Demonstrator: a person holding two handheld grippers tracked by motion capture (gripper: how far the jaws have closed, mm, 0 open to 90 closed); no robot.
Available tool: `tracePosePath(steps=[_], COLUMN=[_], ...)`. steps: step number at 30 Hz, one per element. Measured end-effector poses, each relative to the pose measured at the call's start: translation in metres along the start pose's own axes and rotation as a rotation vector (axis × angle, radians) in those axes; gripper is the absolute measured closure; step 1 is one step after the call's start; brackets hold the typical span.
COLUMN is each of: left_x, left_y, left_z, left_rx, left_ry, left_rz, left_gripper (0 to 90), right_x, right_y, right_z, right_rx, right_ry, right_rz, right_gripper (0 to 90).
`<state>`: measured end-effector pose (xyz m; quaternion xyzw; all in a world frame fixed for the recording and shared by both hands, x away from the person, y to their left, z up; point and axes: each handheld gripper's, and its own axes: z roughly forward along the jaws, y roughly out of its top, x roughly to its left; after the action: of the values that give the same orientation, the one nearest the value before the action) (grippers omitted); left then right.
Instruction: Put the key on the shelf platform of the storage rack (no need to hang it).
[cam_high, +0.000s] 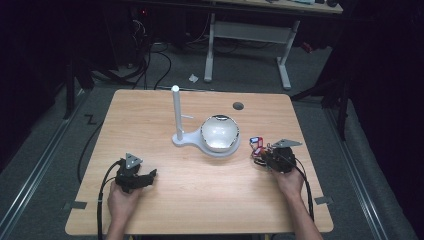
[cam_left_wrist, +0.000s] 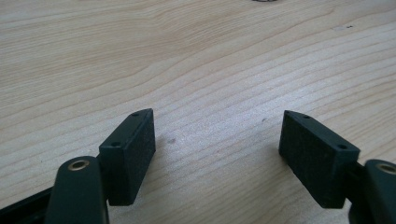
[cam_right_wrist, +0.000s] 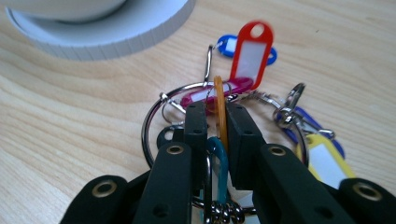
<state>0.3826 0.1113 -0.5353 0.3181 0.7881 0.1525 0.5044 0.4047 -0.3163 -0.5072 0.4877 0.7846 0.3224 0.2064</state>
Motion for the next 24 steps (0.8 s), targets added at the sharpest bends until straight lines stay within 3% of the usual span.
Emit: tracePosePath(steps=[3,24], left_x=[0.000,0.000], left_y=[0.000,0.000], left_z=[0.000,-0.001], left_rx=[0.000,0.003], left_ry=[0.000,0.005], left_rz=[-0.001,-0.009], left_gripper=[27.3,27.2], right_x=[-0.002,-0.009], right_y=[0.003,0.035], right_z=[-0.006,-0.044], right_rx=[-0.017,-0.054], right_ry=[0.006,0.017], right_rz=[0.025,-0.005], right_gripper=[80.6,81.2])
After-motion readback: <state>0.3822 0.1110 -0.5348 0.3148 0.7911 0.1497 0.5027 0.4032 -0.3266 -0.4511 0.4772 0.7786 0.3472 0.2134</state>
